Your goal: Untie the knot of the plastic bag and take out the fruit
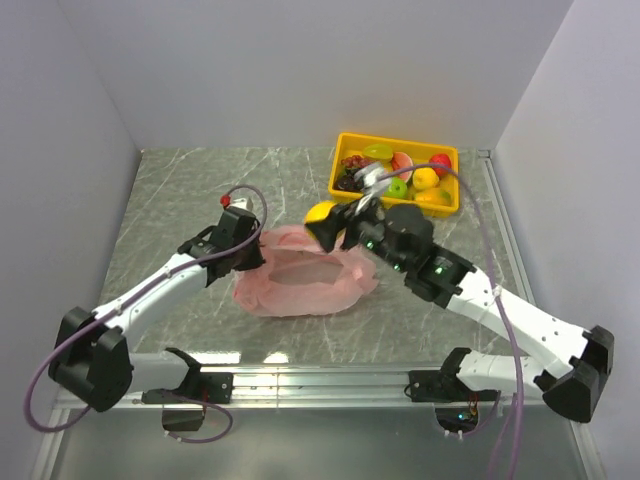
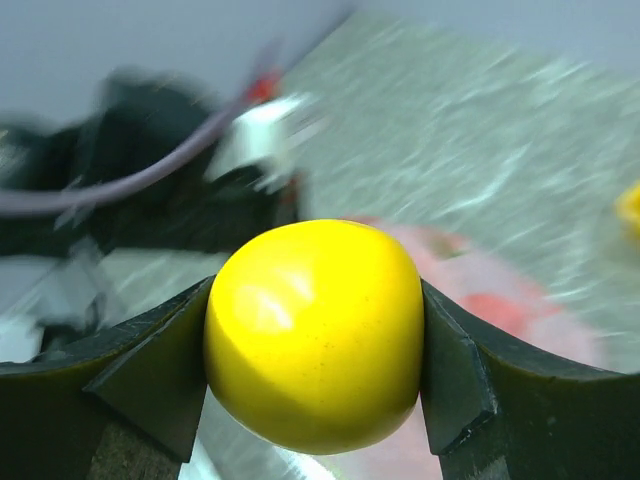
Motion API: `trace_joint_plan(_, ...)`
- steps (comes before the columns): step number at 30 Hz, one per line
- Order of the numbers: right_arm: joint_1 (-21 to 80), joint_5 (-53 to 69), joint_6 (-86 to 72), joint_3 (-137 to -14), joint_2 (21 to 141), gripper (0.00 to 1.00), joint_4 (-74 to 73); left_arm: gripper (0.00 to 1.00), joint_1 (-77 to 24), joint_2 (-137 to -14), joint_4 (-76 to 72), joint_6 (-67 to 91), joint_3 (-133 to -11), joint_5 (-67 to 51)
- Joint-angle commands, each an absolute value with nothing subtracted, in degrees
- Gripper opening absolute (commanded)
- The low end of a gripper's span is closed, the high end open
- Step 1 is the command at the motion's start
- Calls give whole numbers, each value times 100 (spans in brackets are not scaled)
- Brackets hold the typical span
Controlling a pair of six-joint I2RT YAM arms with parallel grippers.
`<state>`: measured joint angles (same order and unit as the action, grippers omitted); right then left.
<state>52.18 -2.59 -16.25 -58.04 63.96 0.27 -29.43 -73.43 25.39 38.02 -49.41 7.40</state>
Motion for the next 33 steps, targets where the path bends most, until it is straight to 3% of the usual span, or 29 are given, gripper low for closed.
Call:
trace_joint_plan(1,4207,-686,-1213,-6187,6205,8,-105,1,-2935,-6856,2803,3446,-5151,1247)
trace_joint_plan(5,3105,-1318,-1248,-6152,6371,10,-17,1,-2935,-6339,2804,3077,-5028,1467)
trace_joint_plan(14,1205,-1442,-1643,-6863,8462,12,484,1,-2935,-5292,2347,2900,-4378,2055)
trace_joint_plan(23,791,-1152,-1775,-9716,11316,21,-429,1,-2839,-5212,2487,3173,-4412,2505)
trace_joint_plan(26,791,-793,-1863,-10386,11915,32,-764,1,-2777,-5221,2505,3217,-4430,2531)
trace_joint_plan(27,808,-669,-1881,-10450,12014,46,-756,1,-2769,-5203,2514,3217,-4438,2575)
trace_joint_plan(29,817,-528,-1942,-10555,12198,59,-730,1,-2742,-5212,2496,3208,-4438,2558)
trace_joint_plan(30,809,-475,-1968,-10582,12251,71,-738,1,-2733,-5212,2496,3217,-4438,2558)
trace_joint_plan(33,817,-326,-2048,-10679,12392,82,-782,1,-2733,-5221,2487,3217,-4421,2540)
